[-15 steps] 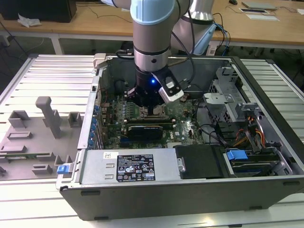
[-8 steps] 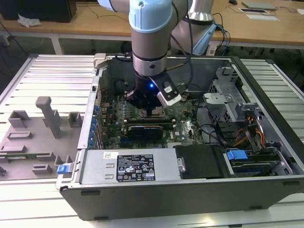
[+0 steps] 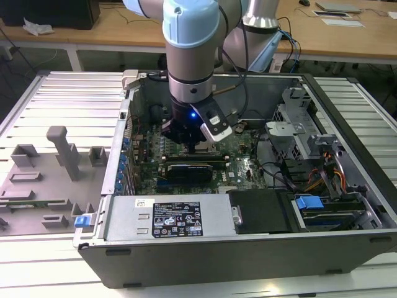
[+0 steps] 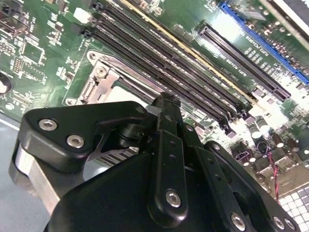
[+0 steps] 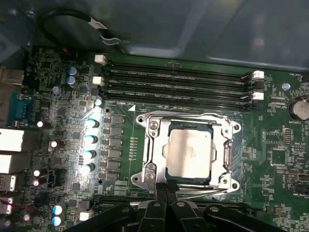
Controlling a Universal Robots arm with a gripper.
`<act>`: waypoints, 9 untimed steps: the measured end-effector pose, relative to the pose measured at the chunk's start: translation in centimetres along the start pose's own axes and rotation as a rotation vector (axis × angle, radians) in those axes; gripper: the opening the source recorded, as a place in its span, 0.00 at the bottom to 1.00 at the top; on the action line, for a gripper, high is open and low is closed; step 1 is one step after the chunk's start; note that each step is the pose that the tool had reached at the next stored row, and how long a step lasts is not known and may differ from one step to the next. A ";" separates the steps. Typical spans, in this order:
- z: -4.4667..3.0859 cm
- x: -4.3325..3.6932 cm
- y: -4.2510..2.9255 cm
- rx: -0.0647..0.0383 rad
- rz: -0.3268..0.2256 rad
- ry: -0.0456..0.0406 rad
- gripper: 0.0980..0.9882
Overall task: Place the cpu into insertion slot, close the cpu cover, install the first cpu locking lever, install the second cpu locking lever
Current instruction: 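Install the second cpu locking lever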
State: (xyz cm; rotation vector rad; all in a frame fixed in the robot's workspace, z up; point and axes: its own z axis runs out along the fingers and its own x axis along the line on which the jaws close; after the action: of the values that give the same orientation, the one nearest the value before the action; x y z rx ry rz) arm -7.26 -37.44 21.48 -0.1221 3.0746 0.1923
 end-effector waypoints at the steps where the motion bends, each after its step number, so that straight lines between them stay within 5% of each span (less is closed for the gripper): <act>1: 0.02 0.10 -0.04 -0.005 0.000 -0.0004 0.01; 9: 0.23 0.95 -0.80 -0.065 0.004 -0.0054 0.01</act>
State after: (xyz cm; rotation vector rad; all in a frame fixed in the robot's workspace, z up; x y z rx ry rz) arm -8.12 -38.27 21.10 -0.1188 3.0642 0.2925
